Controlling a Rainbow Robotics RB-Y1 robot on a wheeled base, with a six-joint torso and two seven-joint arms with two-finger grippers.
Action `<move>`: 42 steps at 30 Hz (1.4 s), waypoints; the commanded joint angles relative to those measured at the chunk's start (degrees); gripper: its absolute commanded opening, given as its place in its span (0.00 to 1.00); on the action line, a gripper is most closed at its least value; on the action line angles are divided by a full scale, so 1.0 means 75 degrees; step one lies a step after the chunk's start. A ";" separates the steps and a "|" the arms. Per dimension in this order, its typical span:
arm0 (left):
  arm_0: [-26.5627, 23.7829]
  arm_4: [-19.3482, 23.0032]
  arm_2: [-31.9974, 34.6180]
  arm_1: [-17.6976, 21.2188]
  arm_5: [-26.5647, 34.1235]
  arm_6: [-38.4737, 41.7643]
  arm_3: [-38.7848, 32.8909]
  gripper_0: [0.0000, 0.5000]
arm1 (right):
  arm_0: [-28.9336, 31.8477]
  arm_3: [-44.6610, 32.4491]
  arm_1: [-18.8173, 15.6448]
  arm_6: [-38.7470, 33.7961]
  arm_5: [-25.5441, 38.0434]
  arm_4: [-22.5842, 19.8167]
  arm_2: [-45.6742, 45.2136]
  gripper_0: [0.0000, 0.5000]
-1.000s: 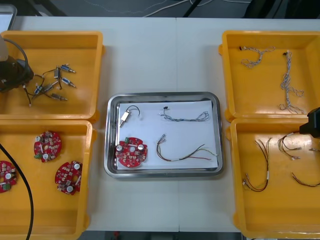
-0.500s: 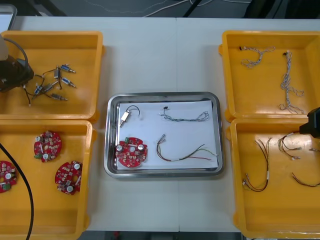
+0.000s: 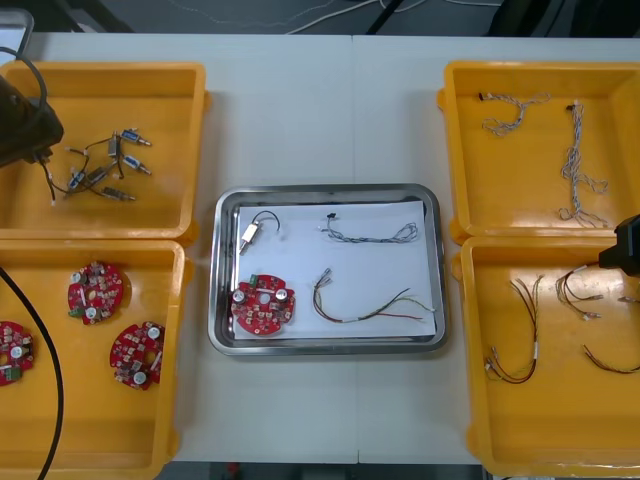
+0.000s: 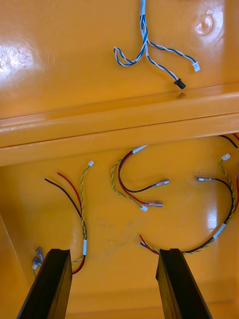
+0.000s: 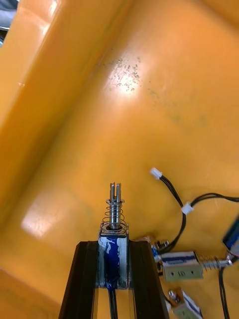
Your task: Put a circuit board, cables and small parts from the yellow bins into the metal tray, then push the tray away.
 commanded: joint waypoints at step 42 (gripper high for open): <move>0.0114 0.1735 -0.1335 -0.0371 0.3234 0.0543 -0.4979 0.00 | 0.0080 -0.0241 -0.0269 -0.0321 0.0023 -0.0061 -0.0241 1.00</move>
